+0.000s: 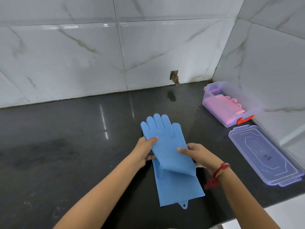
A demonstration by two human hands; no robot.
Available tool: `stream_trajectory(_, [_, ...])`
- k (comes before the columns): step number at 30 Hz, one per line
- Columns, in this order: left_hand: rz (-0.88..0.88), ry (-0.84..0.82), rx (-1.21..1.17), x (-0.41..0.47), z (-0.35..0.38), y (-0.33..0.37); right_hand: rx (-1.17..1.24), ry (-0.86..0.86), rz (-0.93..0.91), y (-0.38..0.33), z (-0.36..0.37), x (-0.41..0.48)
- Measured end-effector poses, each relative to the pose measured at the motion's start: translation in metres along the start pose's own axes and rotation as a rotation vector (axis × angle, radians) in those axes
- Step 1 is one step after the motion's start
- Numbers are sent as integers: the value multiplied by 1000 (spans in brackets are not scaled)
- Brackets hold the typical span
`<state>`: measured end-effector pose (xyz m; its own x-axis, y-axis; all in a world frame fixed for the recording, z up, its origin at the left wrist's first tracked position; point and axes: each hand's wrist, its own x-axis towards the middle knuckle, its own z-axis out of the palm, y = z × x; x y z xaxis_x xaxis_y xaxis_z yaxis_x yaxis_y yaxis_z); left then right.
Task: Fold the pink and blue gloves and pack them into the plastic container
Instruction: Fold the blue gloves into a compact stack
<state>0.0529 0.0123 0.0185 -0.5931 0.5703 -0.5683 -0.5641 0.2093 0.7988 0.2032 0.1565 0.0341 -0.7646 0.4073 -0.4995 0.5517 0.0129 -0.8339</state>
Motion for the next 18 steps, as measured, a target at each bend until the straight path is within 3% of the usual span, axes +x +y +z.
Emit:
stream_trajectory(4, [-14, 5, -112, -2, -1, 0, -435, -155, -150, 7, -12, -19])
stream_trajectory(6, [-22, 15, -144, -3, 1, 2, -384, -215, -256, 5, -13, -27])
stream_trajectory(9, [-23, 26, -164, -1, 4, 3, -166, -132, -418, 0, -14, -33])
stream_trajectory(11, [-10, 22, -169, -1, 5, 4, -22, -107, -356, -2, -13, -38])
stream_trajectory(14, [21, 26, -116, -1, 2, 2, 141, -189, -107, 6, -9, -46])
stream_trajectory(18, [88, -15, 102, 1, -4, -1, -62, -228, 70, 18, -8, -60])
